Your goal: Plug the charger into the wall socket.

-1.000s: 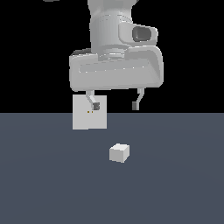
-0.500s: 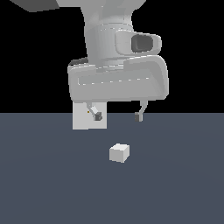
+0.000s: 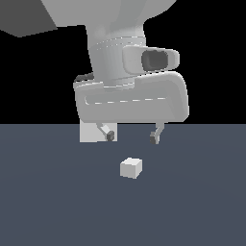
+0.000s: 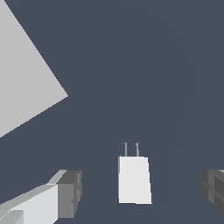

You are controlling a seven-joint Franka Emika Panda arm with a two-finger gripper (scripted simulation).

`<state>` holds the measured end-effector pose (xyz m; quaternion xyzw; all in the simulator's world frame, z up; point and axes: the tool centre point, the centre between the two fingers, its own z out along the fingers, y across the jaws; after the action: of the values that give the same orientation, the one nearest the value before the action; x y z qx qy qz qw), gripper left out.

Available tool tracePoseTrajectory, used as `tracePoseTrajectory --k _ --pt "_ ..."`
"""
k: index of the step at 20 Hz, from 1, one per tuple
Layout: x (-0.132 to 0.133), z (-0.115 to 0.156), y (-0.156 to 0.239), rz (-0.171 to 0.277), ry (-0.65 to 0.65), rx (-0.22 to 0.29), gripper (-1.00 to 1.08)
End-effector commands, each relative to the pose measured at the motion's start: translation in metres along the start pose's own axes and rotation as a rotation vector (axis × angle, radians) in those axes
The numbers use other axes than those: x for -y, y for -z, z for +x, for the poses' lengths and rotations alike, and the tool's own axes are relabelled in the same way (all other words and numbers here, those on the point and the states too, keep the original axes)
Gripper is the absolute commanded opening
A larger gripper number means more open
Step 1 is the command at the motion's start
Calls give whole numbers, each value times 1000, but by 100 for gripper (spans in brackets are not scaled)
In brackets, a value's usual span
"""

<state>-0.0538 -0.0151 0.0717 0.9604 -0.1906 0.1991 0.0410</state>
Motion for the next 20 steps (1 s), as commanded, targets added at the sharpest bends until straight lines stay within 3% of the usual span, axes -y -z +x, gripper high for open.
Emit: tracePoseTrajectory --k 1,20 --pt "-1 -1 -3 -5 -13 -17 100" --pt "-3 -15 -31 -10 -31 -36 100"
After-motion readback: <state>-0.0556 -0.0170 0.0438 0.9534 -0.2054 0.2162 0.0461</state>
